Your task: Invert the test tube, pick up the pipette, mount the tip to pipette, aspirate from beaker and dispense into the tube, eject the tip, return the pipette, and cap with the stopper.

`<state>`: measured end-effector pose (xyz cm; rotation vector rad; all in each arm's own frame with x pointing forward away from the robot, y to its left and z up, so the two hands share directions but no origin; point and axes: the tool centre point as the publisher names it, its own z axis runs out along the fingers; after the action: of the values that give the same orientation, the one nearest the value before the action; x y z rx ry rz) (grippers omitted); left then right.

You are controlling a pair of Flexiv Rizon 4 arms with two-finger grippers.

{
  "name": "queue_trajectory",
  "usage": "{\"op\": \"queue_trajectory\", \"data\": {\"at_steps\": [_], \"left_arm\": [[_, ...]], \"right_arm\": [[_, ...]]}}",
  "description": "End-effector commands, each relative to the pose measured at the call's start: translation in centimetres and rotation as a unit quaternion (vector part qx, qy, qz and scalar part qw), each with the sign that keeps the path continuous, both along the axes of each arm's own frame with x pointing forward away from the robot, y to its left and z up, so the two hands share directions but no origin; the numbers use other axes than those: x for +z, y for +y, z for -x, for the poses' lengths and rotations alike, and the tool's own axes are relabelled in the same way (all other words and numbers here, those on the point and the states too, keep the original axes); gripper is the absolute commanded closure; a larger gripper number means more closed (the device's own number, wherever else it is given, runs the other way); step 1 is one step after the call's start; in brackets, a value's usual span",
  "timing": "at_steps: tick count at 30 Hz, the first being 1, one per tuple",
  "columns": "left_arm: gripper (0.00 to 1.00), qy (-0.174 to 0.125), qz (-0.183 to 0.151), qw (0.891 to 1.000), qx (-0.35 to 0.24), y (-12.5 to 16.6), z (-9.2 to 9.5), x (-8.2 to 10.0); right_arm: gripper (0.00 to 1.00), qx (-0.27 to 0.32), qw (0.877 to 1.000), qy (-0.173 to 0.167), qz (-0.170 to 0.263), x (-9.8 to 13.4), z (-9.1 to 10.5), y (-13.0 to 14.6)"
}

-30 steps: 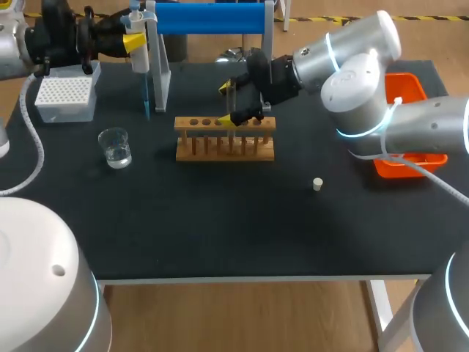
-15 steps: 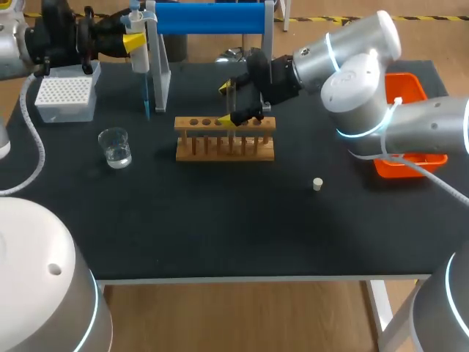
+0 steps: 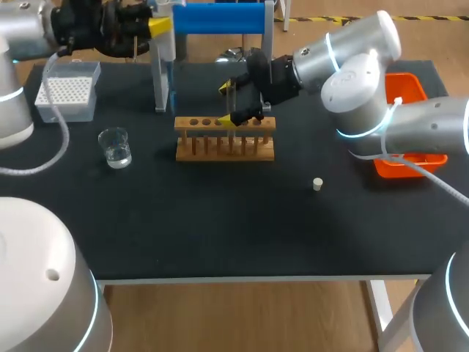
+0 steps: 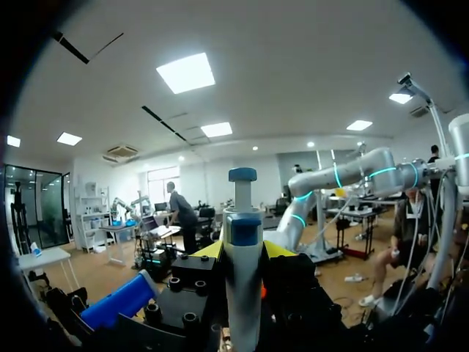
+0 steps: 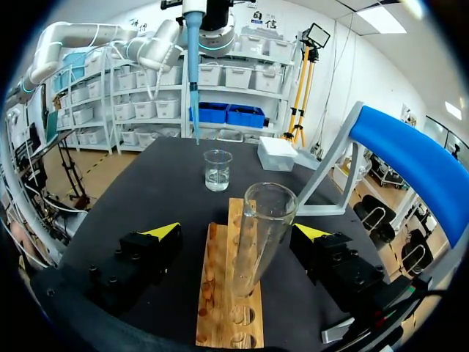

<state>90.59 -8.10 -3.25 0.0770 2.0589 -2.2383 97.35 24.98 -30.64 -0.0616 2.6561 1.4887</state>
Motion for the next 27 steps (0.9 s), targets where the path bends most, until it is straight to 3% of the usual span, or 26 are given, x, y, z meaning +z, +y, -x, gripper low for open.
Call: {"op": "queue_trajectory", "data": {"at_steps": [1,9,27], "left_arm": [[1.00,0.001,-0.003,1.000,-0.012,-1.8,-1.3,1.0],[1.00,0.019,-0.007,0.999,-0.035,-4.2,-2.1,2.3],[1.00,0.003,-0.003,0.997,-0.083,-8.9,-4.2,4.0]], "right_arm": [[0.00,0.001,1.000,0.001,0.001,0.1,0.0,-0.1],[0.00,0.001,1.000,0.001,0.001,0.1,0.0,-0.1],[0.00,0.001,1.000,0.001,0.001,0.1,0.0,-0.1]]}}
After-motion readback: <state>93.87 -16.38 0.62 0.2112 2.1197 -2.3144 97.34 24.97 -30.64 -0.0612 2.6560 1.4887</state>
